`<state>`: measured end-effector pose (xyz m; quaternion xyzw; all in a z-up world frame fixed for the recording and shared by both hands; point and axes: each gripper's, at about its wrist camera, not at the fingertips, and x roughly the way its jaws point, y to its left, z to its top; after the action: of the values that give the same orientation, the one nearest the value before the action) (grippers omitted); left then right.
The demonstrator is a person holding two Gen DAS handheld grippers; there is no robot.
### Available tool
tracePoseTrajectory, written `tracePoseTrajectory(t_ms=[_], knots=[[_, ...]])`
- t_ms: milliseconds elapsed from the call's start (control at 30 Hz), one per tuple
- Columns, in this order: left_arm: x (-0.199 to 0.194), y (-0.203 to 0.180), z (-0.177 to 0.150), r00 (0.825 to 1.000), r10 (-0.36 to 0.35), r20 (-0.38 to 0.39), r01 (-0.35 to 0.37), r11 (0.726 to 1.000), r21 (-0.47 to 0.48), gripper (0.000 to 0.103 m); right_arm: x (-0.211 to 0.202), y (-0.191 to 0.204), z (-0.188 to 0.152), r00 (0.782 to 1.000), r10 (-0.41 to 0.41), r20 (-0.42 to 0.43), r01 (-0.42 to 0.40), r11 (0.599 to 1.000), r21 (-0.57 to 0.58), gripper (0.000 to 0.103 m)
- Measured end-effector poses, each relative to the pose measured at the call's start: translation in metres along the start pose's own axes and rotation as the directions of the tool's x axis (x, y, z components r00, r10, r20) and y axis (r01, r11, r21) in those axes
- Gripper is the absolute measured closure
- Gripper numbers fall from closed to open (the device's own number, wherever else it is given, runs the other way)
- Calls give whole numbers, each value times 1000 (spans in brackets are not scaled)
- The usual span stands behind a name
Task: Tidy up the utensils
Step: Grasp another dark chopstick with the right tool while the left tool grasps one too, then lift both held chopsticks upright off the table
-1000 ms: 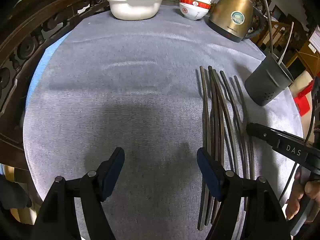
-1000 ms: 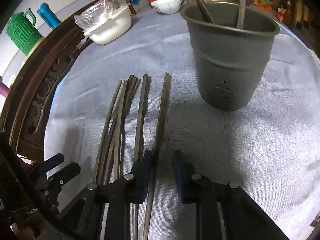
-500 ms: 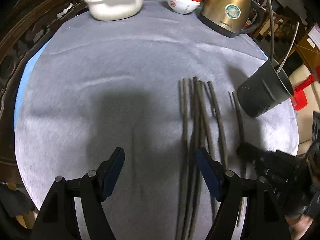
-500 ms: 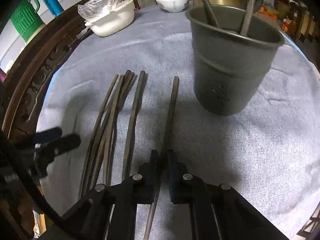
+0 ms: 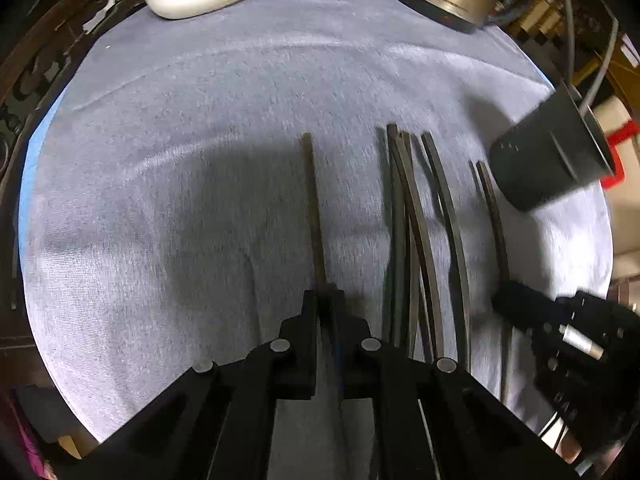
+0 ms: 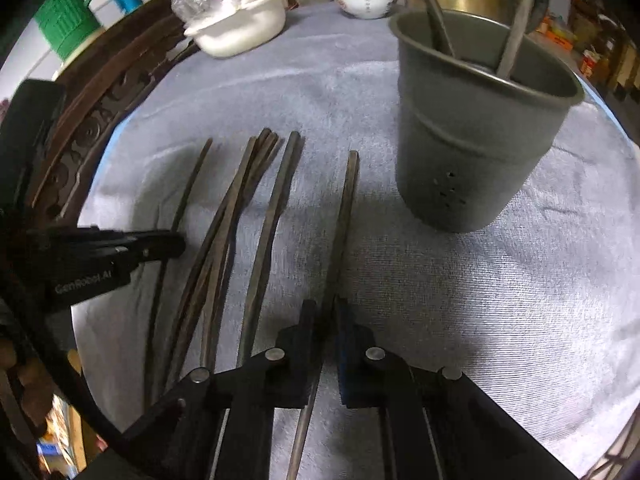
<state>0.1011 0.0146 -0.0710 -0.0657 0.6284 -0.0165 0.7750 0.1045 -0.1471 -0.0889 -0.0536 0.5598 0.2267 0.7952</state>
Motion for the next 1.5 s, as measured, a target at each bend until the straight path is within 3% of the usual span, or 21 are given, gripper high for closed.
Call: tracePoseTrajectory(t_ms=[233, 333, 400, 500, 533, 600, 700, 800, 867, 967, 1067, 1200, 1233, 1267, 1333, 1400, 1467, 1500], knots=[[-5, 11, -20, 997, -23, -71, 25, 999, 29, 97, -4, 5, -3, 993, -36, -114, 25, 995, -91, 92], [-3, 14, -12, 996, -21, -92, 21, 1000, 6, 96, -2, 0, 6, 989, -18, -147, 11, 999, -48, 89], [-2, 13, -6, 995, -28, -95, 29, 1000, 5, 88, 0, -4, 12, 988, -26, -149, 23, 1000, -20, 89], [-1, 13, 3, 996, -18, -88, 19, 1000, 6, 87, 3, -12, 21, 989, 6, -147, 1, 999, 50, 89], [0, 13, 4, 997, -15, -82, 16, 1000, 9, 87, 3, -12, 22, 989, 7, -147, 1, 998, 56, 89], [1, 14, 8, 998, 0, -70, 1, 1000, 18, 98, 3, -12, 22, 989, -13, -148, 19, 999, 41, 90], [-2, 16, 11, 997, -51, -49, 50, 999, -12, 98, 3, -9, 24, 989, -28, -148, 30, 999, 17, 96], [-21, 37, 0, 995, -91, 32, 93, 994, -58, 98, -5, -6, 20, 995, -10, -104, 12, 1000, 20, 97], [-39, 45, -4, 987, -108, 116, 118, 989, -85, 98, -22, 0, 14, 1000, 3, -27, -3, 1000, 24, 97], [-69, 52, -9, 956, -121, 268, 157, 981, -115, 98, -58, 6, 7, 989, 30, 142, -36, 999, 41, 97], [-101, 52, -11, 892, -102, 441, 175, 976, -129, 98, -91, 7, -1, 944, -5, 331, -16, 998, 63, 97], [-126, 45, -5, 795, -44, 605, 155, 979, -133, 98, -124, 9, -13, 827, -88, 555, 37, 994, 103, 97], [-130, 43, -6, 765, -25, 644, 146, 980, -136, 98, -131, 10, -17, 784, -115, 610, 61, 992, 108, 97], [-128, 46, -7, 748, -16, 663, 140, 981, -134, 98, -135, 9, -20, 746, -134, 653, 76, 990, 116, 97], [-126, 39, -7, 705, 15, 709, 123, 982, -143, 98, -139, 10, -24, 690, -168, 704, 103, 986, 134, 97], [-125, 35, -12, 668, 37, 744, 105, 984, -143, 98, -138, 7, -25, 653, -197, 732, 121, 980, 156, 97], [-126, 30, -22, 641, 55, 765, 78, 988, -136, 98, -133, 5, -29, 615, -231, 754, 146, 973, 179, 97], [-123, 29, -22, 634, 62, 771, 71, 988, -137, 98, -131, 4, -31, 607, -241, 757, 157, 970, 183, 97]])
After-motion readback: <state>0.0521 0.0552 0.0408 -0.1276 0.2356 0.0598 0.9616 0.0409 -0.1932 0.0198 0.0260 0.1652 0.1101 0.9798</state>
